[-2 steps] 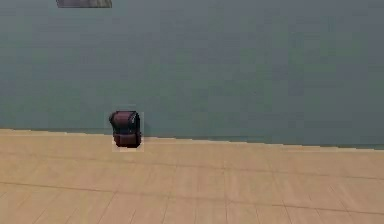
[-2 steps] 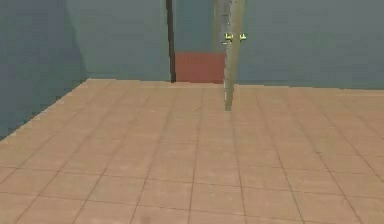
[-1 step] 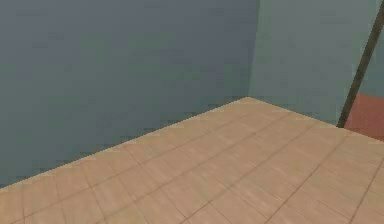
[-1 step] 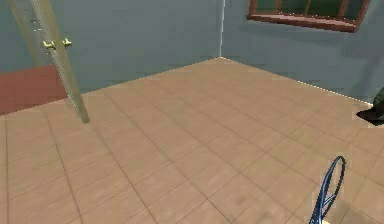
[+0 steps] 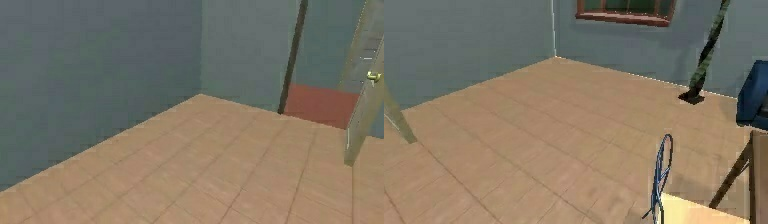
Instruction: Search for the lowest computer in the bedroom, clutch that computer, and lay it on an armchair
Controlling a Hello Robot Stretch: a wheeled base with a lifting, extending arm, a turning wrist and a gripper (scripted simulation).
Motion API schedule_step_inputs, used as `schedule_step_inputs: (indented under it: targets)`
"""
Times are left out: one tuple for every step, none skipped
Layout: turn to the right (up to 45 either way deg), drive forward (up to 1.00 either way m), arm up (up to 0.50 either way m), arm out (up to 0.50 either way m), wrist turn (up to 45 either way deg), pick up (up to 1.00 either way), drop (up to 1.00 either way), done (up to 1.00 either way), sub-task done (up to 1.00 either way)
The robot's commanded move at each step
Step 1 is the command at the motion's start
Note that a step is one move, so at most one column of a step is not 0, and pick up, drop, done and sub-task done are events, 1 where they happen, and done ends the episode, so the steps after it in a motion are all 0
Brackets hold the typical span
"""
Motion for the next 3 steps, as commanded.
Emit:
schedule_step_inputs:
  targets:
    - [0.0,0.35,0.00,0.00,0.0,0.00,0.00,0.00,0.00]
    - [-45.0,0.00,0.00,0.00,0.0,0.00,0.00,0.00,0.00]
    - [-42.0,0.00,0.00,0.00,0.0,0.00,0.00,0.00,0.00]
